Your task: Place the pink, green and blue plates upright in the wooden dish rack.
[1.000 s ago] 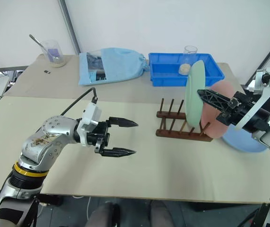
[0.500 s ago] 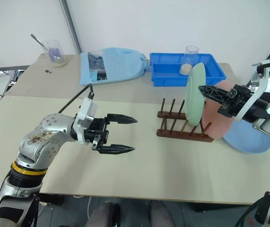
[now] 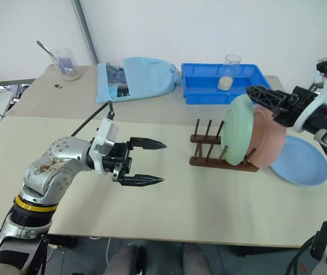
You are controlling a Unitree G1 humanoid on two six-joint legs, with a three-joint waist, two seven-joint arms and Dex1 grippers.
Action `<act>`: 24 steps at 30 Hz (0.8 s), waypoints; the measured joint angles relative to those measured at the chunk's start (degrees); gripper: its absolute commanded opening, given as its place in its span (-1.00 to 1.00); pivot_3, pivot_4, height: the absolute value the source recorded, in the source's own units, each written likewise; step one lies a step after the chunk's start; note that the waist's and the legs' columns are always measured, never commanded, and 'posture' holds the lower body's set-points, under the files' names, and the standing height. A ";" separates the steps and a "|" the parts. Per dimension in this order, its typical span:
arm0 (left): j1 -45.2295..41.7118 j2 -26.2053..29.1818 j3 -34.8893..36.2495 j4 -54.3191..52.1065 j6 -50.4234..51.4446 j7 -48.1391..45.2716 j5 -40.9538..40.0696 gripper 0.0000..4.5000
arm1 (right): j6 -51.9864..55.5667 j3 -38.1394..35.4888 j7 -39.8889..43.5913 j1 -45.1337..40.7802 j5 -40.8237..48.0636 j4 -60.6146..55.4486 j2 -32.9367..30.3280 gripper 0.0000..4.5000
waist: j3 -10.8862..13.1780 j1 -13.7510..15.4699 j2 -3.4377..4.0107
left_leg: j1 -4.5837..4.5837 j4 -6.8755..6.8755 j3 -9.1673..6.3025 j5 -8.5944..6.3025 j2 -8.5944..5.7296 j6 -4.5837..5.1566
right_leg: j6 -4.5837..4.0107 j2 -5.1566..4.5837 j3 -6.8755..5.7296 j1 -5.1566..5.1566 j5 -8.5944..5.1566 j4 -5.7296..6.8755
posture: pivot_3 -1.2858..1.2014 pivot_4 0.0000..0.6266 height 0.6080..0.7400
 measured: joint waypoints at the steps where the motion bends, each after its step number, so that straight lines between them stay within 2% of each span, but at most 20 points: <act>1: -0.01 -0.05 -0.04 0.03 -0.01 -0.12 0.05 1.00 | -0.88 0.00 1.06 -0.24 -1.15 -0.15 -0.77 0.98 | 0.00 0.00 0.00 | 0.00 0.00 0.00 0.00 0.00 0.00 | 0.00 0.00 0.00 0.00 0.00 0.00 | 0.03 -0.52 0.67; 4: -0.16 -0.12 -0.39 0.02 -0.04 -0.59 0.41 1.00 | -3.41 -0.39 5.42 0.93 -4.18 -1.57 -5.18 0.98 | 0.03 0.13 0.05 | -0.03 -0.01 0.01 0.00 -0.01 0.00 | 0.00 -0.03 0.00 -0.04 -0.01 -0.01 | 0.03 -0.52 0.67; 6: -0.32 0.02 -0.77 -0.12 -0.01 -0.93 0.47 1.00 | -4.16 -3.89 9.31 5.02 -5.22 -4.52 -8.84 0.98 | 0.03 0.35 0.05 | -0.05 -0.02 -0.03 -0.03 0.00 0.04 | -0.02 -0.02 -0.04 -0.04 -0.06 -0.01 | 0.03 -0.52 0.67; 11: -0.52 0.39 -2.57 -2.16 1.08 -1.60 0.52 1.00 | 1.46 -22.89 17.62 24.36 -6.68 -11.34 -13.46 0.98 | 0.03 0.75 0.06 | -0.02 0.02 -0.02 -0.12 -0.02 0.19 | 0.13 -0.06 -0.03 0.07 -0.06 -0.03 | 0.03 -0.52 0.67; 13: -1.37 0.17 -3.93 -2.74 1.37 -2.09 0.57 1.00 | 0.74 -28.75 22.81 37.11 -12.12 -14.76 -13.38 0.98 | 0.02 1.08 0.05 | 0.02 0.07 -0.04 -0.12 -0.04 0.19 | 0.08 -0.05 -0.06 0.16 -0.13 -0.03 | 0.03 -0.52 0.67; 15: -1.73 0.08 -5.14 -3.05 1.24 -2.53 0.94 1.00 | -1.46 -30.40 27.16 46.28 -17.46 -16.47 -12.14 0.98 | 0.01 1.13 0.07 | 0.07 0.14 0.04 -0.13 -0.06 0.18 | 0.13 -0.07 0.03 0.18 -0.13 -0.02 | 0.03 -0.52 0.67; 16: -1.89 -0.40 -6.31 -3.17 0.76 -2.60 1.95 1.00 | -6.31 -30.15 29.42 52.55 -22.58 -17.45 -11.43 0.98 | -0.04 1.07 0.16 | 0.12 0.18 0.07 -0.13 -0.09 0.18 | 0.15 -0.09 0.08 0.21 -0.12 -0.01 | 0.03 -0.52 0.67; 19: -1.86 -2.66 -9.64 -3.19 -2.26 -1.90 5.55 1.00 | -20.57 -23.10 30.88 60.03 -35.10 -16.41 -10.23 0.98 | -0.01 0.10 0.11 | 0.37 0.20 0.14 -0.13 -0.07 0.17 | 0.14 -0.12 0.11 0.37 -0.12 -0.03 | 0.03 -0.52 0.67; 22: -1.68 -5.23 -12.47 -3.20 -5.08 -0.72 8.27 1.00 | -30.47 -14.43 28.45 58.39 -42.33 -11.76 -9.05 0.98 | 0.01 -0.74 0.10 | 0.41 0.19 0.21 -0.13 -0.07 0.17 | 0.13 -0.12 0.16 0.35 -0.11 0.01 | 0.03 -0.52 0.67; 24: -1.24 -6.82 -13.32 -3.17 -6.79 0.45 10.01 1.00 | -36.94 -6.85 25.84 53.26 -47.51 -6.36 -8.85 0.98 | 0.01 -1.23 0.10 | 0.46 0.14 0.20 -0.13 -0.07 0.17 | 0.11 -0.09 0.17 0.35 -0.10 0.05 | 0.03 -0.52 0.67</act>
